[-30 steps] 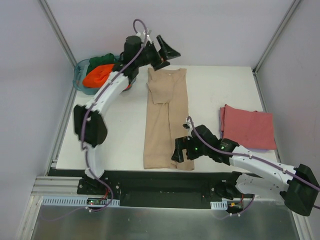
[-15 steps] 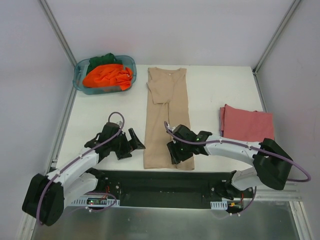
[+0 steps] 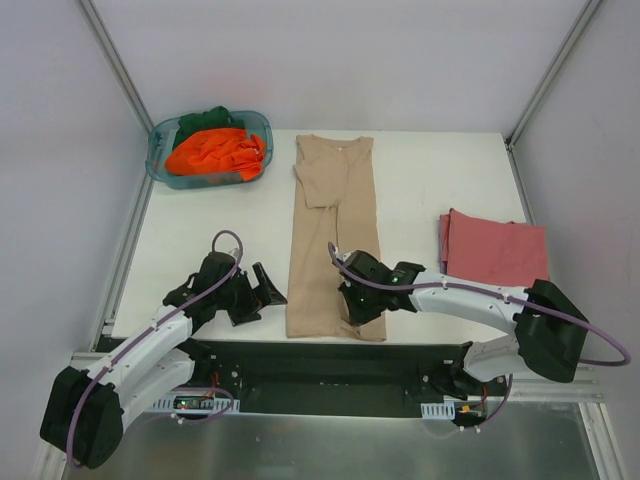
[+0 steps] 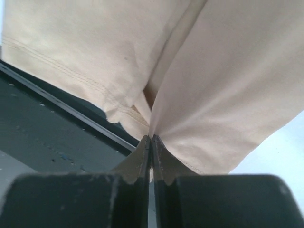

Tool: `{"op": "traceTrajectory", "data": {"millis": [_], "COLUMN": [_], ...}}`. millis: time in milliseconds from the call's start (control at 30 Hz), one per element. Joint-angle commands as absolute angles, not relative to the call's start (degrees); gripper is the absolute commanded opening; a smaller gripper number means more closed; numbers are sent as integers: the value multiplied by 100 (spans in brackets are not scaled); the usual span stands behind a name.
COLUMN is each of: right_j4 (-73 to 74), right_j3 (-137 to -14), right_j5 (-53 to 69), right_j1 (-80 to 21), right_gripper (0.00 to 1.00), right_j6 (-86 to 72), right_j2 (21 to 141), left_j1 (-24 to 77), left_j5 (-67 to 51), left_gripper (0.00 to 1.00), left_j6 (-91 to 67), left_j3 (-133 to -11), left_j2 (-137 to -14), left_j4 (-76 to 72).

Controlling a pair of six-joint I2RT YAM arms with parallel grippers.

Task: Fold and stack the t-shirts
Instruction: Rotate the tshirt 90 degrees

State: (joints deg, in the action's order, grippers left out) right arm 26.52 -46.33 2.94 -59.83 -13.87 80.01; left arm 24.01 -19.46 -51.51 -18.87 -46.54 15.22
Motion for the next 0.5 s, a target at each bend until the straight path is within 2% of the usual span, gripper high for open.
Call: {"op": "traceTrajectory", "data": {"millis": [0, 333, 433, 467], "right_j4": [2970, 2260, 1865, 1846], "right_j3": [-5071, -5036, -4992, -5010], "right_j5": [264, 571, 764, 739], "right_j1": [-6029, -6187, -6293, -6328], "right_gripper": [5, 12, 28, 45], "right_j6": [-1590, -1995, -2074, -2100], "right_j2": [7682, 8603, 8885, 8938], "left_j1": [2496, 2645, 2681, 2689], "left_j5": [-2127, -2180, -2145, -2118], "left_gripper": [93, 94, 95, 95], "left_j6": [-5010, -5133, -5150, -5159], "left_j3": [-1898, -1767, -1758, -1767], "left_j2": [-4868, -4975, -5001, -5036], "left_j4": [1617, 1608, 1608, 1600]}}
